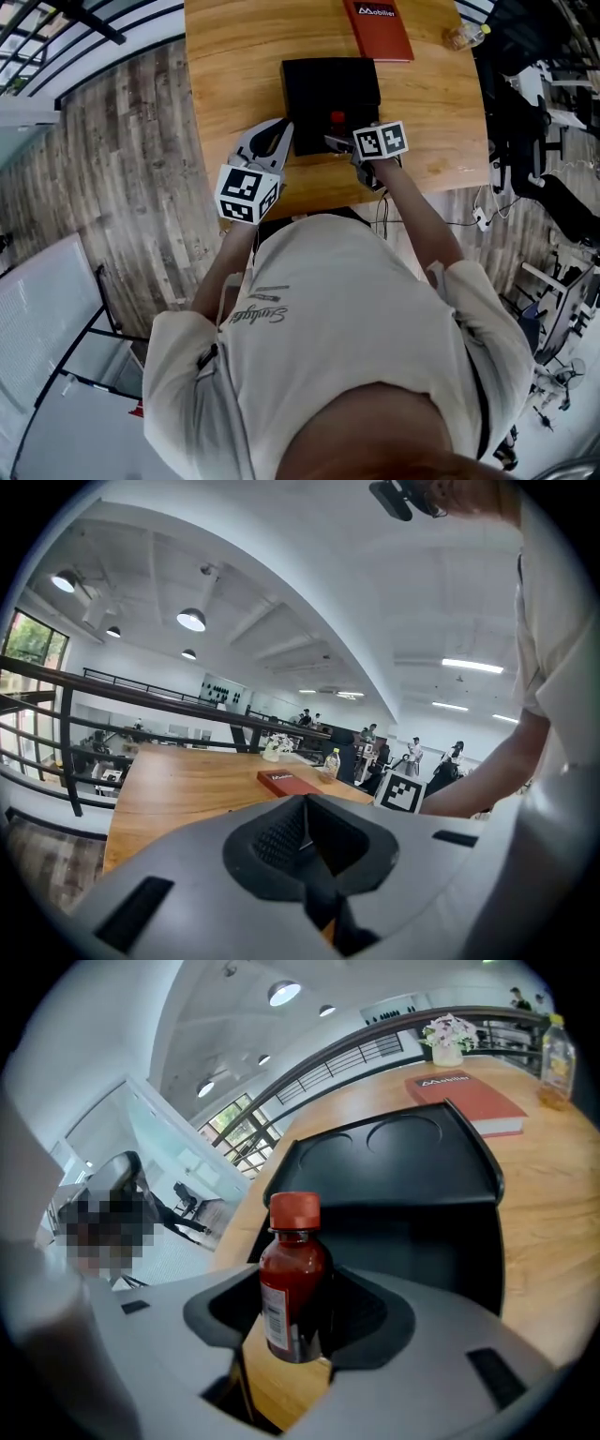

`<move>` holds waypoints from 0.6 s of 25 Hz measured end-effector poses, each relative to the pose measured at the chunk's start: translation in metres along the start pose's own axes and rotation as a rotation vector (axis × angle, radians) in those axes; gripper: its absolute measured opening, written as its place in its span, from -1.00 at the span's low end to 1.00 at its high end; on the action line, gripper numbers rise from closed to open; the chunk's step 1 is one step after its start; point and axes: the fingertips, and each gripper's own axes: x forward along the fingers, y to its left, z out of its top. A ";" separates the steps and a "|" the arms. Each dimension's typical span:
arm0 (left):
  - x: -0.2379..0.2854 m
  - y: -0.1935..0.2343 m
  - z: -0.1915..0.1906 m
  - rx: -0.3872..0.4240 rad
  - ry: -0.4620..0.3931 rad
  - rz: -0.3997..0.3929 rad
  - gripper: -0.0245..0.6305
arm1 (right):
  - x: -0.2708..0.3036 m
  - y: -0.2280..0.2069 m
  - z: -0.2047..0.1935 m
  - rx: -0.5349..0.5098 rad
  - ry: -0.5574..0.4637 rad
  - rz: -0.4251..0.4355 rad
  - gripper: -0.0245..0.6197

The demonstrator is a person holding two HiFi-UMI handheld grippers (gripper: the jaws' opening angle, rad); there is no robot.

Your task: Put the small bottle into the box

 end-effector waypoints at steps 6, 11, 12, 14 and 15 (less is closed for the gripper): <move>0.000 -0.001 0.000 -0.013 -0.006 -0.015 -0.86 | 0.018 -0.011 -0.006 0.064 0.125 -0.040 -0.25; -0.003 -0.003 -0.003 -0.013 0.006 -0.030 -0.86 | 0.030 -0.020 -0.014 0.059 0.227 -0.087 -0.25; -0.004 -0.002 -0.003 -0.015 0.007 -0.029 -0.86 | 0.033 -0.021 -0.015 0.065 0.241 -0.094 -0.25; -0.004 0.002 -0.004 -0.020 0.007 -0.024 -0.86 | 0.038 -0.026 -0.017 0.073 0.271 -0.122 -0.25; -0.004 0.005 -0.004 -0.021 0.007 -0.023 -0.86 | 0.040 -0.028 -0.017 0.076 0.290 -0.139 -0.25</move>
